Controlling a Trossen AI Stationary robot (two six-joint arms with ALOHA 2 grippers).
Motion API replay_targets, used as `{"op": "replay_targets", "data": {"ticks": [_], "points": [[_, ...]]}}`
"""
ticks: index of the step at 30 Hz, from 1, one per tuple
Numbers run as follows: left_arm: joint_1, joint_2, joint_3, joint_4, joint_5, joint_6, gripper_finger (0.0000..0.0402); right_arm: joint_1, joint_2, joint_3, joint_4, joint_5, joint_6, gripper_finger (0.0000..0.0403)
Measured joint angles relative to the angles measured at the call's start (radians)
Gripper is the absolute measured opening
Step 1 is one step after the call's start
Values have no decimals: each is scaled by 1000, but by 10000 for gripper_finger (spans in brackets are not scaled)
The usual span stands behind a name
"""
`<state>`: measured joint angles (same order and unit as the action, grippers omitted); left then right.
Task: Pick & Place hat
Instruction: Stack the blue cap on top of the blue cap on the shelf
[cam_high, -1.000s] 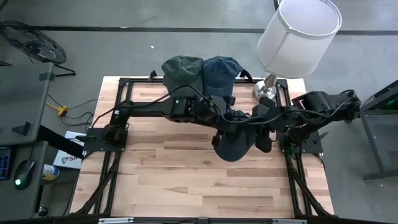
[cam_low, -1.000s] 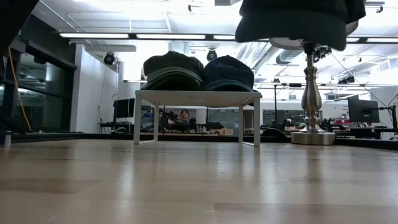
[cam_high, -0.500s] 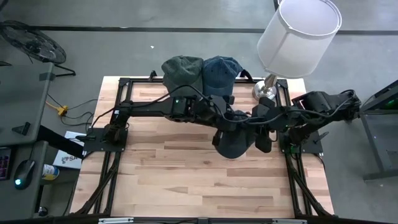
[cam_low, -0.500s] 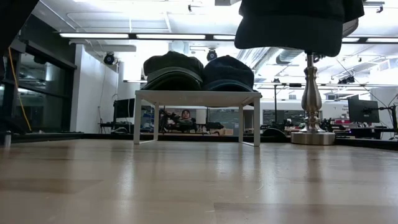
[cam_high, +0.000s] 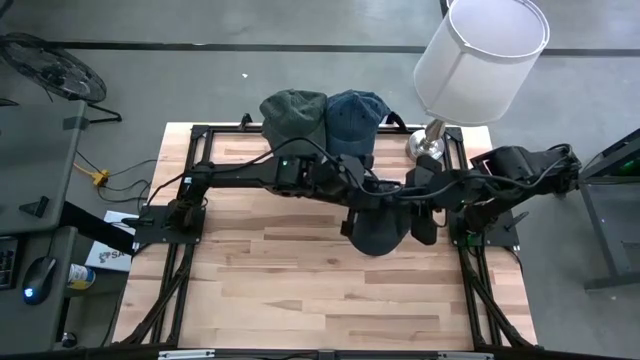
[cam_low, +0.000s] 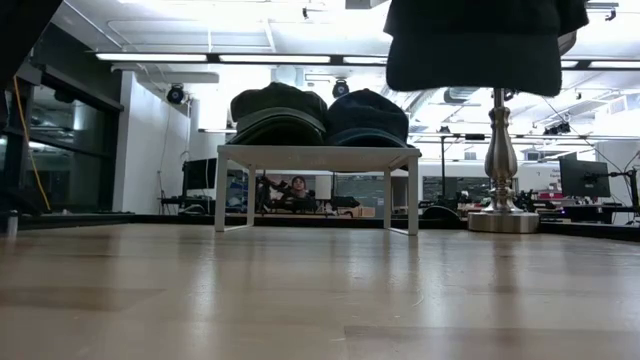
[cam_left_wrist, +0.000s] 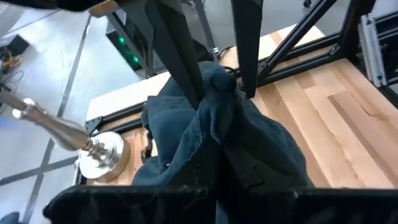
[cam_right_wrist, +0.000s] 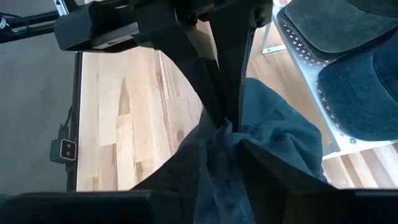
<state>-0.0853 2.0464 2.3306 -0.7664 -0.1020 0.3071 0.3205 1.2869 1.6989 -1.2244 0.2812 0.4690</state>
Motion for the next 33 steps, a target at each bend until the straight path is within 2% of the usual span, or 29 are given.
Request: {"op": "replay_targets", "data": {"ticks": [6,14,20,26,33], "points": [[0,0,0,-7,-87,-55,1,0,0,45,-13,5,1,114],[7,-33,-1,-22,-211,-84,0,1,0,156,-89,68,0,116],[51,-77,1,-25,-214,-125,0,1,-5,182,-134,117,2,116],[131,-133,0,-74,-138,-185,0,1,-6,182,-162,156,4,117],[219,-156,1,-36,-118,-217,0,1,-6,182,-203,189,31,117]]}}
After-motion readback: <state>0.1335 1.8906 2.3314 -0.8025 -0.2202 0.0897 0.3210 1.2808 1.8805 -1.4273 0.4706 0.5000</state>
